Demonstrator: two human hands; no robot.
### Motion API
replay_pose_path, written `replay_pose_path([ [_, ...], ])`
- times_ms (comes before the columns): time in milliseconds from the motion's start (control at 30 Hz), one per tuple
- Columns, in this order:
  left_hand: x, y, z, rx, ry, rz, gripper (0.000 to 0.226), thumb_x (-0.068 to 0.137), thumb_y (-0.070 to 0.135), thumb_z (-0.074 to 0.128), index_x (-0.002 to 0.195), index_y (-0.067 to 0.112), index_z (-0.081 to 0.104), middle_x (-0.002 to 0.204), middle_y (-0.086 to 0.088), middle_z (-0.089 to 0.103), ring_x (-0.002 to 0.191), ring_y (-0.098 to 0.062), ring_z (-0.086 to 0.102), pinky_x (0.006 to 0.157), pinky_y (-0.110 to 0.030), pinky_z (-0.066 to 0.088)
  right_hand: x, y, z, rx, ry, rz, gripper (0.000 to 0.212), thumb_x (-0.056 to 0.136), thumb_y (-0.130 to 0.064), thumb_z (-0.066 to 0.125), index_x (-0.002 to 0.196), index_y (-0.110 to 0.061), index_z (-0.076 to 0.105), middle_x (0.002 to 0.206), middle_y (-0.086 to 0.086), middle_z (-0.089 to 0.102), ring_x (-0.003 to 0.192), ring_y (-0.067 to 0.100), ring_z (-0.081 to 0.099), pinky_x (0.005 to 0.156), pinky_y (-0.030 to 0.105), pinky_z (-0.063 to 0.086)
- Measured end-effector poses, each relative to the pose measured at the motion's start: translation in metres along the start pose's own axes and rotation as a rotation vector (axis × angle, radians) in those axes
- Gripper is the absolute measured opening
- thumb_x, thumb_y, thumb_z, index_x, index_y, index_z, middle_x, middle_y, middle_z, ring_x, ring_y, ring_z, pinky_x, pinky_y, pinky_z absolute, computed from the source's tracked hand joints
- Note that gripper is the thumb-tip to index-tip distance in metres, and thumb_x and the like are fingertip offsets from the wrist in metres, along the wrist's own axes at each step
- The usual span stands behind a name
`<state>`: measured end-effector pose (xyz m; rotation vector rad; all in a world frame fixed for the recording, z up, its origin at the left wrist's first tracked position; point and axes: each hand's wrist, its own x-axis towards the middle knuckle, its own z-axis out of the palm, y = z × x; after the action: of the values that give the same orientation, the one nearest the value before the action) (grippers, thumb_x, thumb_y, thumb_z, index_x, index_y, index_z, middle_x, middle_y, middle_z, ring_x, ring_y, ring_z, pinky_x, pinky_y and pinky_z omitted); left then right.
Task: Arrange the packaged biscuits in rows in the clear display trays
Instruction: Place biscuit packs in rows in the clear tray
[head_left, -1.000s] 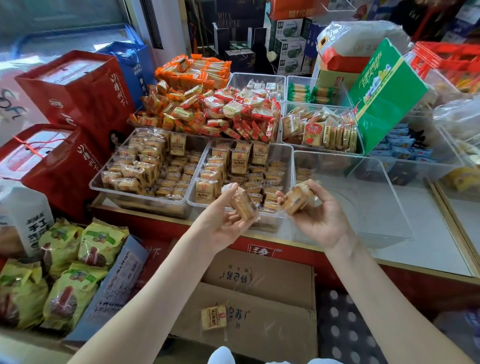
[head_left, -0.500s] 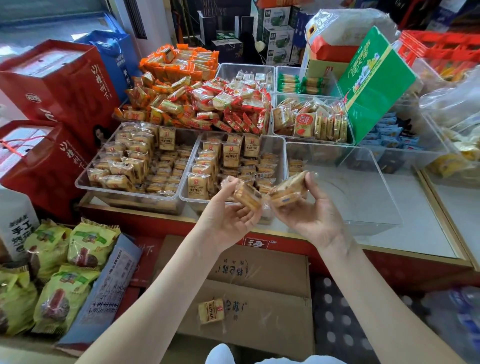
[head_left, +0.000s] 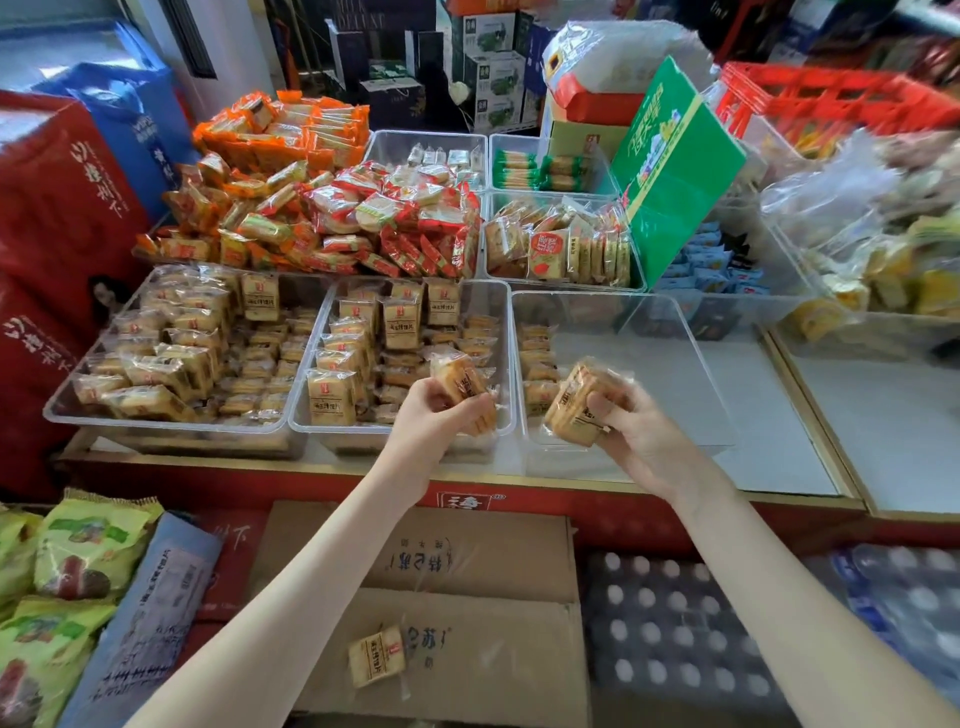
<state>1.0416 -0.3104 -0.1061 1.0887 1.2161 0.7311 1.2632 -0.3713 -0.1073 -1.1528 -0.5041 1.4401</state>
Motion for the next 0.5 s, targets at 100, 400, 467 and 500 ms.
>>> replay_pose_path([
  [100, 0.018, -0.006, 0.018, 0.061, 0.043, 0.017, 0.048, 0.081, 0.027, 0.078, 0.118, 0.013, 0.051, 0.108, -0.004, 0.064, 0.097, -0.015, 0.062, 0.077, -0.022, 0.047, 0.026, -0.008, -0.033, -0.179, 0.035, -0.017, 0.035, 0.084, 0.005, 0.059, 0.115, -0.009, 0.052, 0.111, 0.012, 0.063, 0.101, 0.022, 0.064, 0.079, 0.031, 0.059],
  [400, 0.061, -0.043, 0.057, 0.147, 0.263, 0.093, 0.036, 0.080, 0.026, 0.080, 0.099, 0.023, 0.049, 0.092, 0.005, 0.060, 0.081, -0.001, 0.058, 0.067, -0.015, 0.043, 0.149, 0.034, -0.073, -1.095, 0.022, 0.109, 0.040, 0.081, -0.009, 0.076, 0.104, -0.013, 0.044, 0.114, 0.007, 0.046, 0.095, 0.019, 0.054, 0.079, 0.028, 0.047],
  [467, 0.064, -0.051, 0.059, 0.145, 0.298, 0.107, 0.037, 0.079, 0.027, 0.080, 0.097, 0.021, 0.049, 0.090, 0.004, 0.058, 0.072, 0.008, 0.055, 0.064, -0.008, 0.043, 0.169, 0.052, -0.074, -1.200, 0.003, 0.128, 0.047, 0.081, -0.010, 0.077, 0.109, -0.009, 0.039, 0.120, 0.008, 0.038, 0.101, 0.022, 0.051, 0.088, 0.031, 0.046],
  [500, 0.065, -0.054, 0.060, 0.136, 0.308, 0.118, 0.037, 0.079, 0.026, 0.081, 0.099, 0.018, 0.050, 0.091, 0.003, 0.059, 0.072, 0.010, 0.055, 0.064, -0.005, 0.042, 0.177, 0.059, -0.074, -1.220, 0.009, 0.134, 0.052, 0.080, -0.010, 0.077, 0.112, -0.009, 0.036, 0.122, 0.008, 0.036, 0.105, 0.022, 0.051, 0.093, 0.033, 0.046],
])
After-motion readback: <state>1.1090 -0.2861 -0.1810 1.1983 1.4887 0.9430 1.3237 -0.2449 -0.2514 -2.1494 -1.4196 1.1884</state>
